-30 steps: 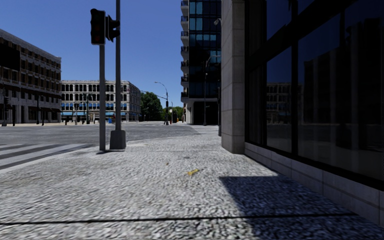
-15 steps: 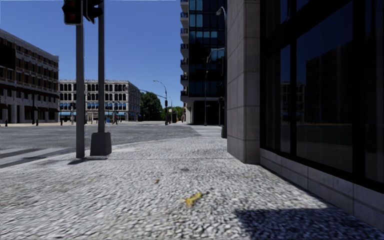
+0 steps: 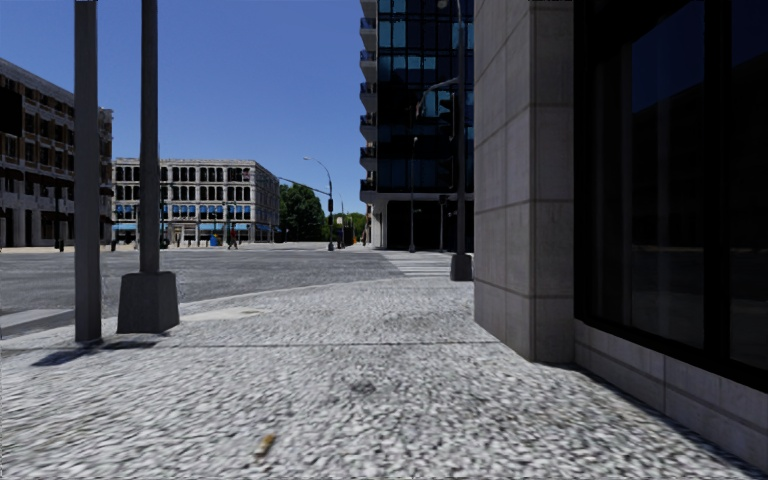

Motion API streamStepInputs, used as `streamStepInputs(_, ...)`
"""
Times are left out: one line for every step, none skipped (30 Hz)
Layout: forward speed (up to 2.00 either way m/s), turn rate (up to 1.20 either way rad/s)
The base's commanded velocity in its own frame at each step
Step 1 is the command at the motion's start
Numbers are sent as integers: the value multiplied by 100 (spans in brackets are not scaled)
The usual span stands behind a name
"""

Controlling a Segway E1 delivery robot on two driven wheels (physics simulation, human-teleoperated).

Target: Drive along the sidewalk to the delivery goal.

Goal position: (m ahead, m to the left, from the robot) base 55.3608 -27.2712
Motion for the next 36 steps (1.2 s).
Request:
streamStepInputs(200,0)
streamStepInputs(200,0)
streamStepInputs(200,0)
streamStepInputs(200,0)
streamStepInputs(200,0)
streamStepInputs(200,0)
streamStepInputs(200,0)
streamStepInputs(200,0)
streamStepInputs(200,0)
streamStepInputs(200,0)
streamStepInputs(200,0)
streamStepInputs(200,0)
streamStepInputs(200,0)
streamStepInputs(200,0)
streamStepInputs(200,0)
streamStepInputs(200,0)
streamStepInputs(200,0)
streamStepInputs(200,0)
streamStepInputs(199,0)
streamStepInputs(199,0)
streamStepInputs(197,0)
streamStepInputs(195,0)
streamStepInputs(192,0)
streamStepInputs(192,0)
streamStepInputs(183,0)
streamStepInputs(170,0)
streamStepInputs(161,0)
streamStepInputs(161,0)
streamStepInputs(153,0)
streamStepInputs(148,0)
streamStepInputs(145,0)
streamStepInputs(145,0)
streamStepInputs(144,0)
streamStepInputs(143,0)
streamStepInputs(143,0)
streamStepInputs(143,0)
